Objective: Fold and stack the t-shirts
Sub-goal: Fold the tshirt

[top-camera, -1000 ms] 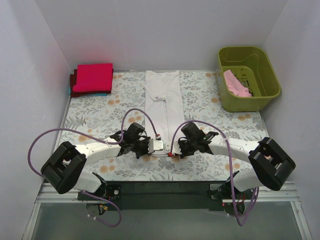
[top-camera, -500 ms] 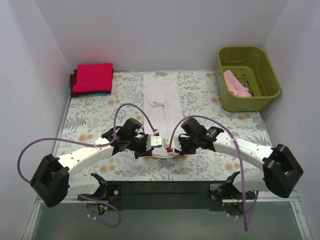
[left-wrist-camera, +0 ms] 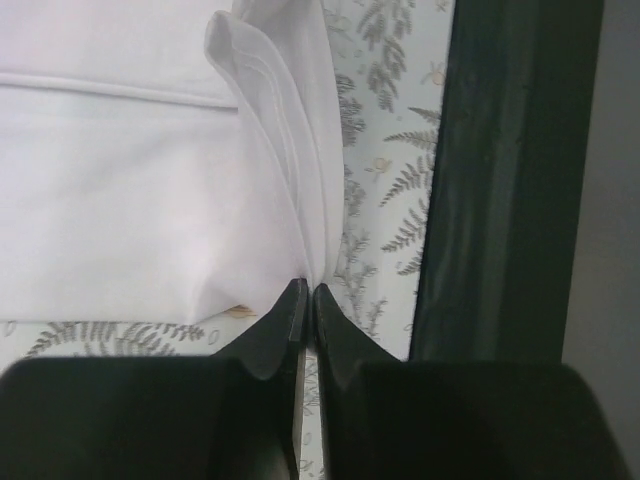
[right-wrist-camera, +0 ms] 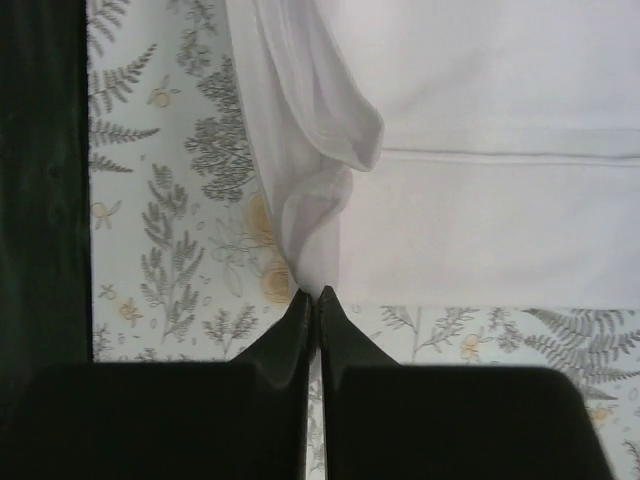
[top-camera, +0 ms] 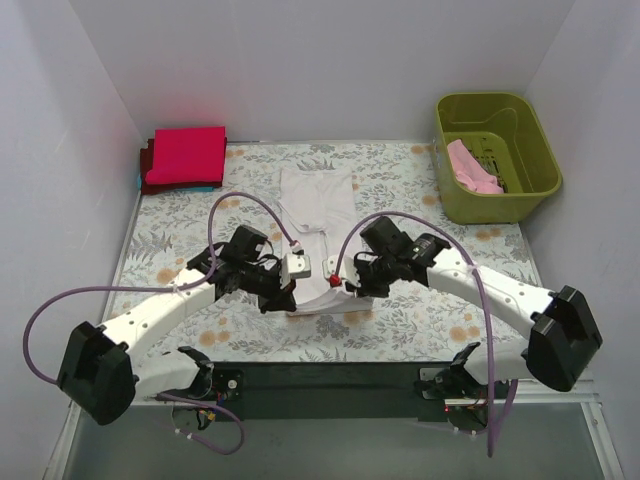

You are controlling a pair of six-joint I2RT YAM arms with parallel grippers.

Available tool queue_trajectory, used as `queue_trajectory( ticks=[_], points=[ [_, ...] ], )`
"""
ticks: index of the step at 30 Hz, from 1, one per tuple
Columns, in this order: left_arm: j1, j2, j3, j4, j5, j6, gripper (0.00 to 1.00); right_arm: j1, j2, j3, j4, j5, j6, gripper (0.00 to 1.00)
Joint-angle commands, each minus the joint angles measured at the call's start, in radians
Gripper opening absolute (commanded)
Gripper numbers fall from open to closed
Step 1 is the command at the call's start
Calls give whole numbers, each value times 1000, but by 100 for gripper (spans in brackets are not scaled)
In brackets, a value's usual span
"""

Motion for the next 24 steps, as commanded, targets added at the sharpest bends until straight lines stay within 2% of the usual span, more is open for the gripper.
queue_trajectory(
  ticks=[1,11,24],
  points=[
    [76,67,82,17,50,52,0,-56,67,134,-41,-43,-90,1],
    [218,343,252,92,37,183,0,-184,326,352,-64,-91,-245,1],
    [341,660,530,101,48,218,0,-289,573,620,-86,-111,-339,1]
  ],
)
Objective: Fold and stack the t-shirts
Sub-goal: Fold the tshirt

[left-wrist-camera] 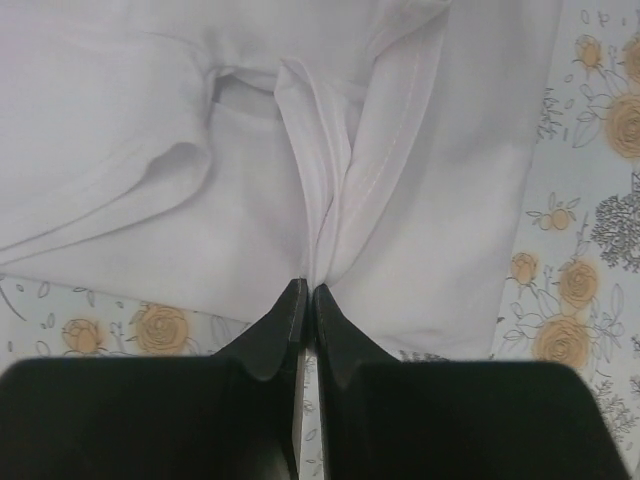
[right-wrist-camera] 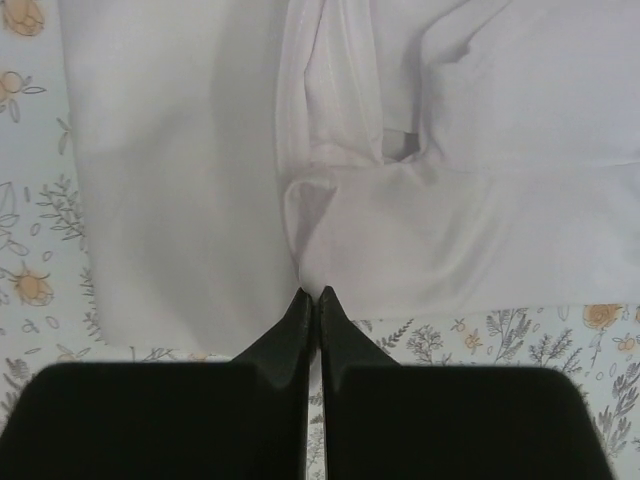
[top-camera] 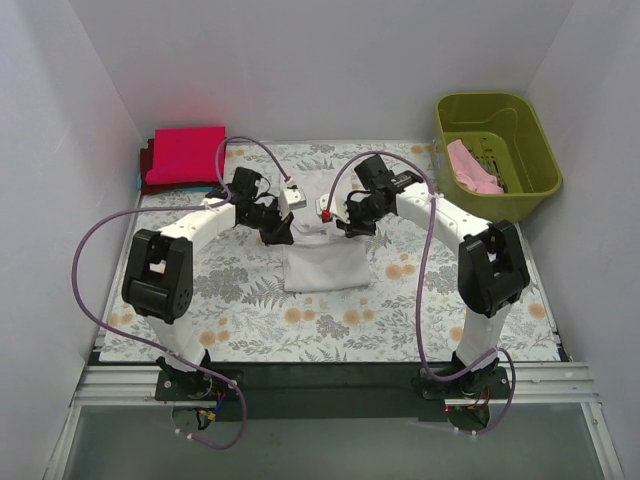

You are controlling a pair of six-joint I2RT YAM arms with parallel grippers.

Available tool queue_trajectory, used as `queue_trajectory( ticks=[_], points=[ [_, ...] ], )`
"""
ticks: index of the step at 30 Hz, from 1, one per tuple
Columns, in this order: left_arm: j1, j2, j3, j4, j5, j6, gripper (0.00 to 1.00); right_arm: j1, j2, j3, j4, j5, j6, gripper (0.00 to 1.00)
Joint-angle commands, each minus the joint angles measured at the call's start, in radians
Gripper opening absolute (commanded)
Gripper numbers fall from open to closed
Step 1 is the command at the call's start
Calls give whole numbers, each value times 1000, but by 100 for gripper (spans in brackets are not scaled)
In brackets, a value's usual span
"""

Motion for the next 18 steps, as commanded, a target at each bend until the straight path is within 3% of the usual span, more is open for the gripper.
queue_trajectory(
  ticks=[1,8,10,11,12,14,15,18],
  points=[
    [30,49,76,15,20,27,0,-21,57,84,-21,-28,-56,1],
    [40,158,164,44,-15,24,0,-41,161,164,-15,-14,-79,1],
    [42,178,176,62,-35,-5,9,-41,186,187,-15,-3,-65,17],
    [42,187,182,82,-58,-20,24,-42,190,205,-13,11,-57,22],
    [42,187,184,93,-72,-34,29,-44,192,216,-12,15,-50,35],
    [46,186,198,108,-89,-71,36,-56,192,257,-12,25,-12,46],
    [51,178,201,111,-95,-73,39,-61,189,271,-12,28,7,60],
    [63,129,198,116,-109,-134,42,-81,154,288,-19,23,50,62]
  ],
)
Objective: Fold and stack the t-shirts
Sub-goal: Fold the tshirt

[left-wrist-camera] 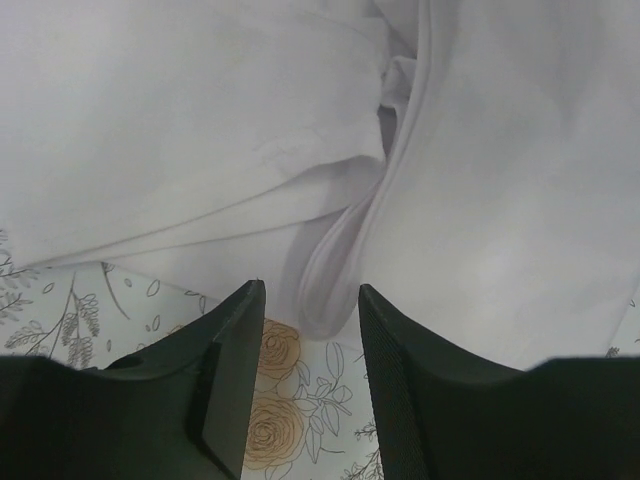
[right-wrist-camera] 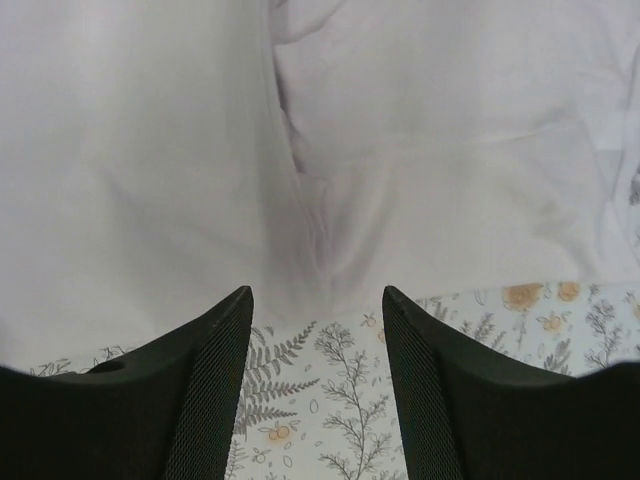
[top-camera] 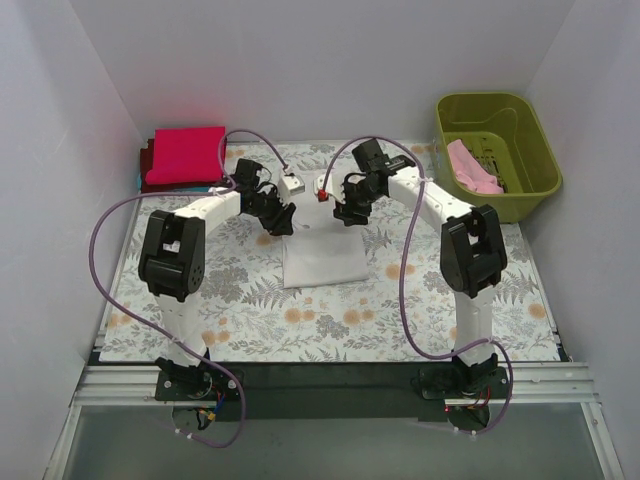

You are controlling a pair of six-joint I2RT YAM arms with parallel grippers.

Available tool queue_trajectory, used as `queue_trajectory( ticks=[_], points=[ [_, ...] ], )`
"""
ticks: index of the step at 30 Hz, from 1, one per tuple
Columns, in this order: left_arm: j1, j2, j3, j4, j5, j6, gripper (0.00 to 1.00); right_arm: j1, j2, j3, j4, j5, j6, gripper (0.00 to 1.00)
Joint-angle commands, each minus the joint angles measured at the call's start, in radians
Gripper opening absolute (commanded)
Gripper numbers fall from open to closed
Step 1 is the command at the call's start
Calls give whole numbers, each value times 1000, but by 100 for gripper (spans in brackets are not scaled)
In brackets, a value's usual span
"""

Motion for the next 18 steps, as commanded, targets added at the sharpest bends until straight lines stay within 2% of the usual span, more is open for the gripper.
queue_trajectory(
  ticks=[1,2,6,9,13,14,18],
  points=[
    [23,-101,15,44,-21,-73,42,-29,-94,37,-6,-4,54,61],
    [24,-122,0,44,-14,-87,41,-29,-117,17,-6,-8,60,60],
    [20,-269,-143,40,64,-85,40,-26,-252,-193,-17,-56,65,41],
    [3,-369,-271,21,121,-81,38,-3,-361,-349,-10,-70,51,33],
    [-67,-477,-436,73,102,-64,38,59,-401,-498,78,-45,74,33],
    [-86,-503,-459,90,90,-59,38,70,-404,-531,140,-22,80,34],
    [-164,-526,-555,146,24,-47,41,101,-399,-606,219,6,84,39]
  ],
)
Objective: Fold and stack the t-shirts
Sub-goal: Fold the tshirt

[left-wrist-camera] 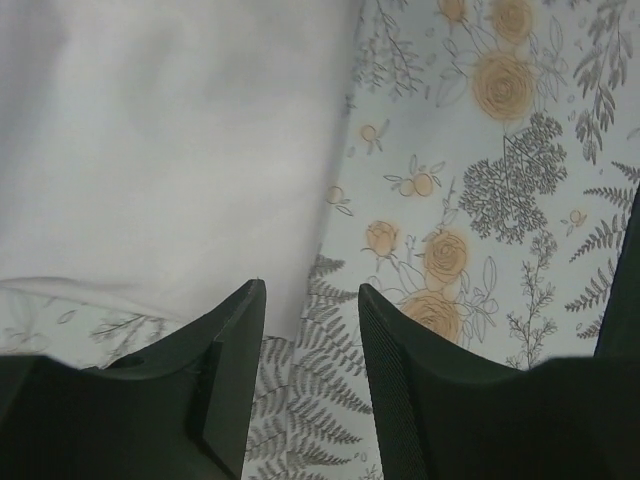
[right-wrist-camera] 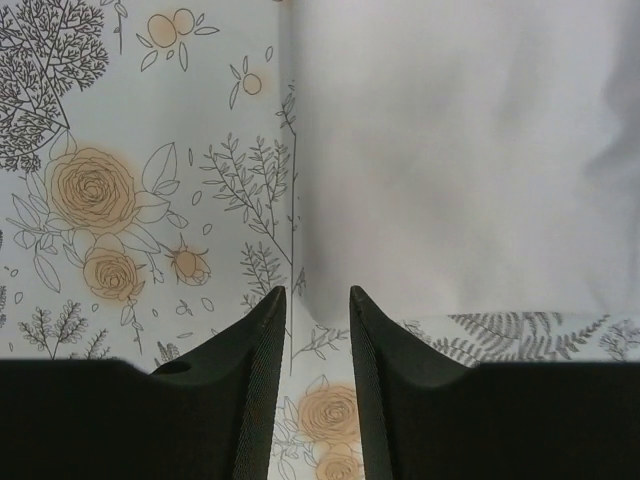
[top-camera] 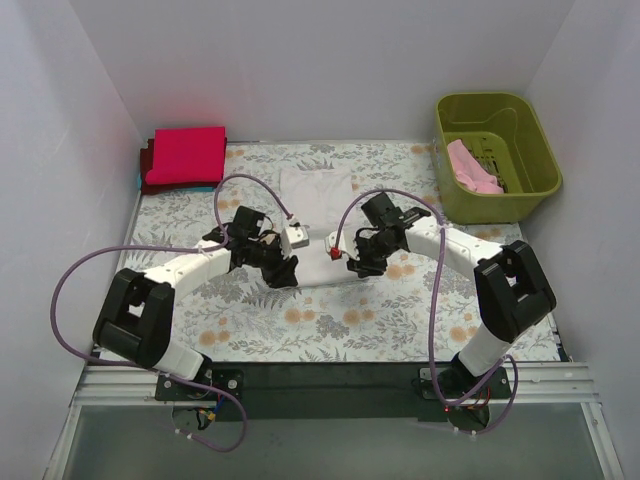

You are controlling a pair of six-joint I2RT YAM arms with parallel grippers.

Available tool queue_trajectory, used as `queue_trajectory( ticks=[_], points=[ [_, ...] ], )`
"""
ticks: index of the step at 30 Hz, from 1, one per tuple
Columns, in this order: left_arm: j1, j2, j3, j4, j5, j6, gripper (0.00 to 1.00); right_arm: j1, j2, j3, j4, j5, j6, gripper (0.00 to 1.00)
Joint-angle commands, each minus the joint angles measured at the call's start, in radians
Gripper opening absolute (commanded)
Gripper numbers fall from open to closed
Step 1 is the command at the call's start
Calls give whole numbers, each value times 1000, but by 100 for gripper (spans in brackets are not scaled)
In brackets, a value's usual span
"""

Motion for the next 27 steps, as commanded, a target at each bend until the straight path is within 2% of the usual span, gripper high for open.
queue_trajectory(
  ticks=[1,10,17,19,20,21,23,24,27],
  points=[
    [-46,-30,-54,77,-50,20,42,17,3,-40,118,20,14,39],
    [-85,47,-99,127,-117,46,43,47,57,-135,211,59,-1,35],
    [-87,84,-114,133,-134,61,35,48,71,-192,239,99,-24,33],
    [-92,90,-126,132,-143,96,33,50,68,-204,253,111,-21,29],
    [-92,95,-129,129,-157,103,25,50,66,-207,257,125,-19,25],
    [-93,98,-129,126,-162,107,19,50,65,-206,262,131,-15,13],
    [-93,92,-114,104,-166,100,8,50,65,-188,260,149,5,1],
    [-92,78,-88,95,-168,97,2,47,53,-174,247,152,13,1],
    [-78,52,-33,49,-149,83,0,39,22,-99,211,142,37,1]
  ],
)
